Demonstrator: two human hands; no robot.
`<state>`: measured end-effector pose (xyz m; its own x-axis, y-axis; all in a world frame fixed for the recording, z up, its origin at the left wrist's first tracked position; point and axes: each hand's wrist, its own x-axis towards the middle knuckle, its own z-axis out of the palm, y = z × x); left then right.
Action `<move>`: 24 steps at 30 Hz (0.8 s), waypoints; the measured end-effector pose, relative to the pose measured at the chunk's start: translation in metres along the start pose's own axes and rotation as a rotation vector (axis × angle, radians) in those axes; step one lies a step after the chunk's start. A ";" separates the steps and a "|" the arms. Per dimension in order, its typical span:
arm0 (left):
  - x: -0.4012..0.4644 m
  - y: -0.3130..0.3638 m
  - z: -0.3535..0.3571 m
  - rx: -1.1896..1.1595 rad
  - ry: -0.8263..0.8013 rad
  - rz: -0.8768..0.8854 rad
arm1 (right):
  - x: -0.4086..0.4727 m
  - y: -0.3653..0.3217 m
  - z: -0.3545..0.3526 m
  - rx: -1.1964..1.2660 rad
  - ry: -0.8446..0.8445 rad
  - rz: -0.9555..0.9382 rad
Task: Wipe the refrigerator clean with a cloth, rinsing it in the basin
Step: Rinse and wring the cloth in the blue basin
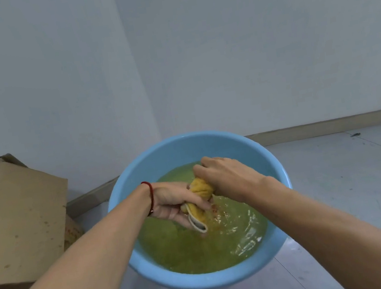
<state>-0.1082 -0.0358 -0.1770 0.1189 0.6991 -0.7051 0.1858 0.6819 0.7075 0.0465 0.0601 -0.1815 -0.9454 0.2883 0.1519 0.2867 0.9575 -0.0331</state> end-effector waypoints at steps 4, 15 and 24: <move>0.001 -0.003 -0.012 0.393 0.240 0.079 | -0.002 0.003 -0.006 0.481 -0.255 0.176; -0.003 0.013 -0.011 0.716 0.563 0.357 | -0.005 0.016 -0.011 1.130 -0.377 0.351; -0.004 0.000 -0.003 0.119 0.129 0.101 | 0.004 0.000 -0.011 0.222 -0.134 -0.020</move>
<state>-0.1111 -0.0379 -0.1742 0.0184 0.7898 -0.6130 0.2940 0.5818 0.7584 0.0449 0.0611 -0.1697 -0.9668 0.2544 0.0228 0.2409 0.9379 -0.2495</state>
